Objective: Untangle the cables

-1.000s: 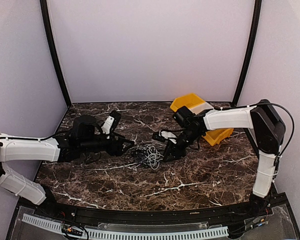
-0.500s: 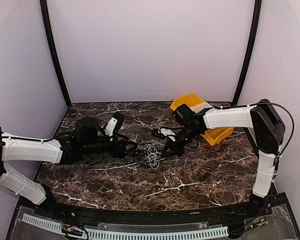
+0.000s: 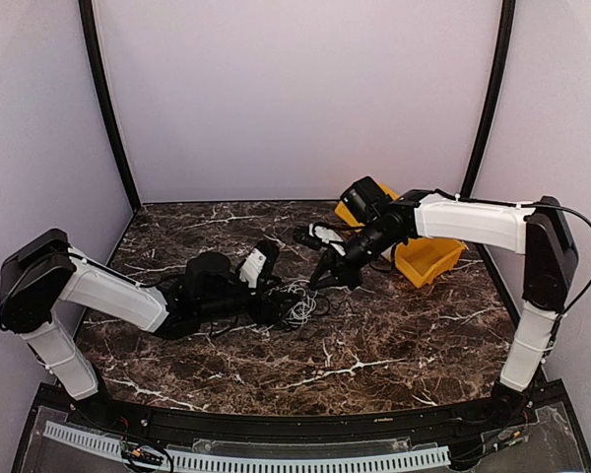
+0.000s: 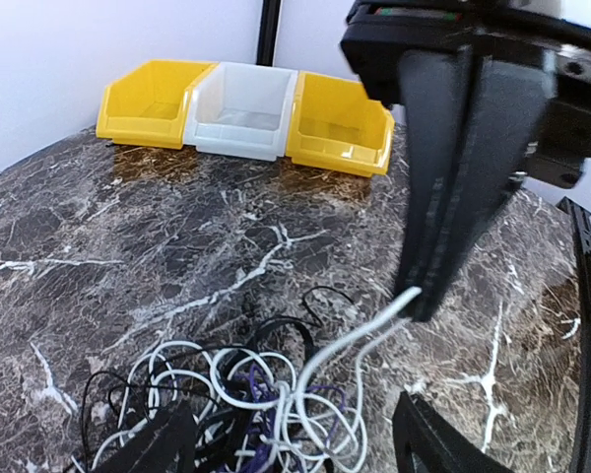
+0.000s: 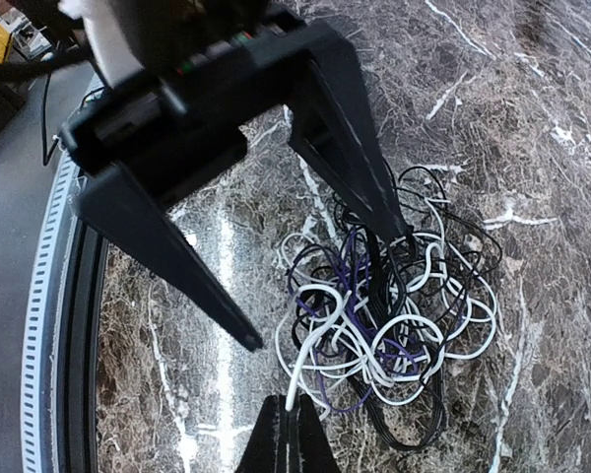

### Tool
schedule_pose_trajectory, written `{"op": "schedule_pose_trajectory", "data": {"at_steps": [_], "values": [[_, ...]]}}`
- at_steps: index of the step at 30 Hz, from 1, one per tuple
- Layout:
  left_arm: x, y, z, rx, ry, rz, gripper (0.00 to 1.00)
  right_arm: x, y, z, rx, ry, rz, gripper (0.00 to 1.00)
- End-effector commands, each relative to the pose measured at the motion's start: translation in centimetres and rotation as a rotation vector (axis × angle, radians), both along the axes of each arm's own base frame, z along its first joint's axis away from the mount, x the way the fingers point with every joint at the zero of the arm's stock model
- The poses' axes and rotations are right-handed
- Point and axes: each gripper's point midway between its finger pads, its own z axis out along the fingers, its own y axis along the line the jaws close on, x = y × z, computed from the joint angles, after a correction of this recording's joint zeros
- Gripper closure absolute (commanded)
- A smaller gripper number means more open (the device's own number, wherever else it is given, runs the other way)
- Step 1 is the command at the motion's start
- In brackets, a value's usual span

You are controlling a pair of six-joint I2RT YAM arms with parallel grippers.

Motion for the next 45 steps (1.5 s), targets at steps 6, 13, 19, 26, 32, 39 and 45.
{"op": "schedule_pose_trajectory", "data": {"at_steps": [6,13,19,26,32,39,45], "values": [[2.9,-2.5,-1.0,-0.062,-0.06,0.046,0.32,-1.5,1.1,7.1,0.137,-0.033,0.072,1.0],[4.9,-3.1,-2.3,0.014,-0.029,0.112,0.38,-2.2,1.6,17.3,0.315,-0.155,0.134,1.0],[5.5,-4.3,-3.6,0.07,0.007,0.095,0.57,-3.0,1.2,26.0,0.447,-0.285,0.163,1.0],[5.4,-4.0,-3.9,0.103,0.011,0.093,0.63,-3.3,-0.8,33.4,0.571,-0.42,0.147,1.0],[5.4,-2.7,-5.5,0.235,0.009,0.105,0.67,-2.5,-4.0,37.3,0.653,-0.457,0.112,1.0],[5.8,1.7,-9.2,0.465,0.038,0.226,0.67,-1.5,-8.7,41.2,0.706,-0.529,0.034,1.0],[4.7,5.0,-11.5,0.555,0.071,0.285,0.64,1.3,-14.2,44.0,0.704,-0.646,-0.115,1.0]]}}
